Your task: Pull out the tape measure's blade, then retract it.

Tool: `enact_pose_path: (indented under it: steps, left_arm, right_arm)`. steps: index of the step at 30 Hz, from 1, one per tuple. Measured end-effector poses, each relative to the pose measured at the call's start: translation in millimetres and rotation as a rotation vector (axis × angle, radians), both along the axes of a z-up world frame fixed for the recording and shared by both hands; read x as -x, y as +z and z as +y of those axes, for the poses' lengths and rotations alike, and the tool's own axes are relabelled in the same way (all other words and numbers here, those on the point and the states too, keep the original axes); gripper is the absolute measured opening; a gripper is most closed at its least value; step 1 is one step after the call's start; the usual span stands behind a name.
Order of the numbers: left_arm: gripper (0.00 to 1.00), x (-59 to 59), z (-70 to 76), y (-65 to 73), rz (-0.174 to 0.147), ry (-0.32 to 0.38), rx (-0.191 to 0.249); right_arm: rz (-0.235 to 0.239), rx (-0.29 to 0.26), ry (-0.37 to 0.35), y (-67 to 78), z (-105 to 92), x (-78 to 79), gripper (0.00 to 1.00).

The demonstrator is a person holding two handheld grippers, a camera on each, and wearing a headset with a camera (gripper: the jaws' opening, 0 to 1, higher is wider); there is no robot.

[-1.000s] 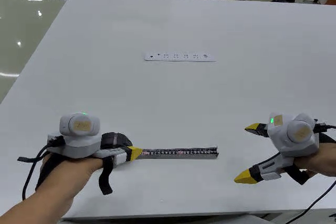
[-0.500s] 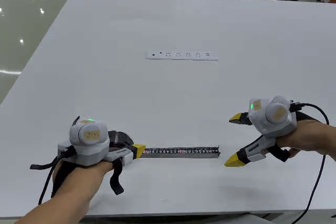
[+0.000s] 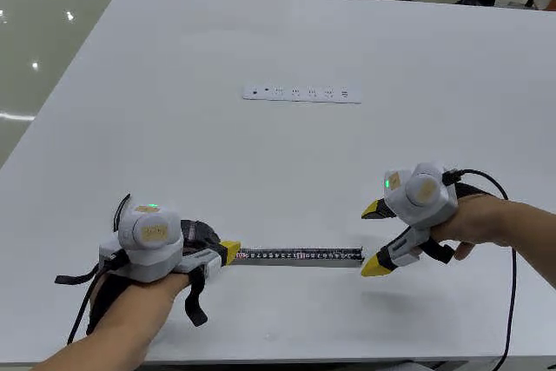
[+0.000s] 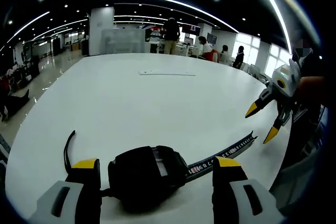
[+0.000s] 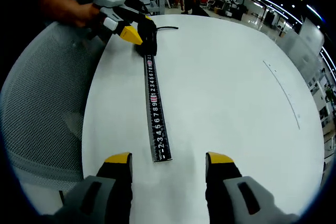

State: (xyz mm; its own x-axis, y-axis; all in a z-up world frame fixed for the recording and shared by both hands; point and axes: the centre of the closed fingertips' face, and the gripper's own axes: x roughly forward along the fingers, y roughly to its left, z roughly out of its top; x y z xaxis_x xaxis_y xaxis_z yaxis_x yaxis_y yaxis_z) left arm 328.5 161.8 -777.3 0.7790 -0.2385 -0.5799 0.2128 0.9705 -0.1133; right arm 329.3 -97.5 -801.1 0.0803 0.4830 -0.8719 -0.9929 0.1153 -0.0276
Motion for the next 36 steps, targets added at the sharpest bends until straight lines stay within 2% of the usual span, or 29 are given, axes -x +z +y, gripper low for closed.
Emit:
enact_pose_path:
  steps: [4,11,15,19,24,30,36]
  left_arm:
    - [0.85,-0.9,0.3,-0.6,0.001,0.008,0.013]
    - [0.84,-1.0,-0.8,-0.8,0.003,0.011,0.021]
    - [0.84,-2.2,0.0,-0.2,0.0,0.012,0.019]
    - [0.83,-2.6,0.2,1.3,-0.004,0.013,0.019]
    - [0.81,-2.0,-0.2,1.3,-0.001,0.012,0.019]
    - [0.81,-2.0,-0.4,1.0,0.001,0.013,0.023]
    - [0.78,-1.3,0.3,-0.4,0.012,0.02,0.03]
  right_arm:
    - [-0.005,0.0,0.03,-5.3,4.2,1.7,0.47]
    - [0.03,0.042,0.052,-17.9,0.7,3.9,0.36]
    - [0.037,0.101,0.098,-23.8,-5.6,7.1,0.29]
    - [0.048,0.097,0.103,-24.1,-3.5,9.6,0.22]
    - [0.053,0.099,0.102,-24.7,-1.7,9.7,0.17]
    - [0.066,0.104,0.099,-25.9,-2.0,8.4,0.15]
    - [0.054,0.123,0.118,-26.8,0.1,9.7,0.15]
